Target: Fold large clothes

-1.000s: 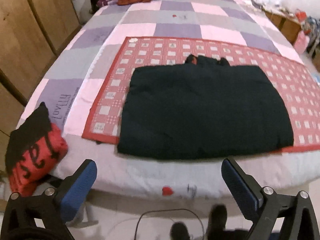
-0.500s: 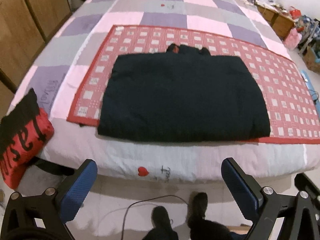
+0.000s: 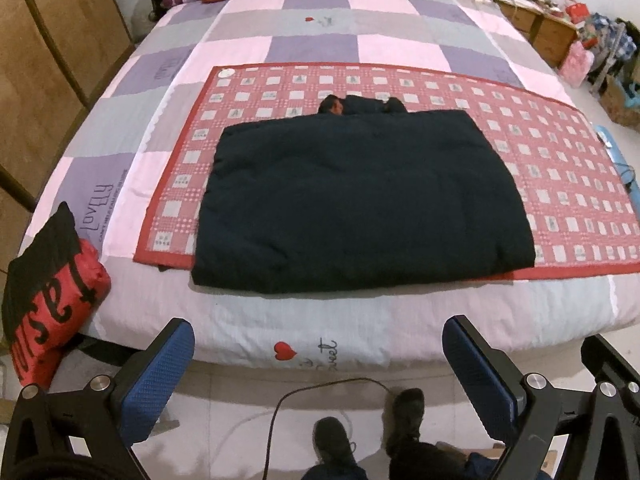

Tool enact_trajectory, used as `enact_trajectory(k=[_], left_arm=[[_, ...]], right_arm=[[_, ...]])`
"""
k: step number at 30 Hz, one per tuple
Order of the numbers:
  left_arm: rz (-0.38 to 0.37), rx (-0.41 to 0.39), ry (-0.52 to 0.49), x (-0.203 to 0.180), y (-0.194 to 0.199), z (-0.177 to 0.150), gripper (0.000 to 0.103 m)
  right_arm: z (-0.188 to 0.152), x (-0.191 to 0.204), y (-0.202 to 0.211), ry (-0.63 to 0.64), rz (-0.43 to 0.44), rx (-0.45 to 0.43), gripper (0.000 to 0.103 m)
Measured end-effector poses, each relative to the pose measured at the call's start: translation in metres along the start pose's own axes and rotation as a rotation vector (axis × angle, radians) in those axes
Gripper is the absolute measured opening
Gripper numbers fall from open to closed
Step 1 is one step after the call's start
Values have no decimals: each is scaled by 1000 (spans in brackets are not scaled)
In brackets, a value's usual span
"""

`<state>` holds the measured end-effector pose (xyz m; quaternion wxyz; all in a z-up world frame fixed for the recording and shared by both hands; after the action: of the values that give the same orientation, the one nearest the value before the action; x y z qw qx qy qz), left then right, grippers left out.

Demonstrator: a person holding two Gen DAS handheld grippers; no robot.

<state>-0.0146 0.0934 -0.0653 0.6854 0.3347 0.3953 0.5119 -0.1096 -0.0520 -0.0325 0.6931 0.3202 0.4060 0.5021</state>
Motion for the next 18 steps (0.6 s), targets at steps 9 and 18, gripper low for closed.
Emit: enact_trajectory(k=[9,18], left_arm=[[6,18,-1,1,-6,3,102],[7,19,-4,1,-7,4,102]], right_arm=[[3,-1,-2,4,3,9,79],[4,-3,-5,1,8,18,79]])
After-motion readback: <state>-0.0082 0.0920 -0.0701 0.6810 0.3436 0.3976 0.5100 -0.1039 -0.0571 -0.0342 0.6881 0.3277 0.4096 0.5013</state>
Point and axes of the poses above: each gripper's, at about its wrist camera, not at the fingertips, and y roughly against the way its jaws point, x to its left, z to its top, the point moved 9 cm from there along -y, roughly the way its jaws point, and after that the axes turned 15 degrees about -z, right-handed, at the moved point
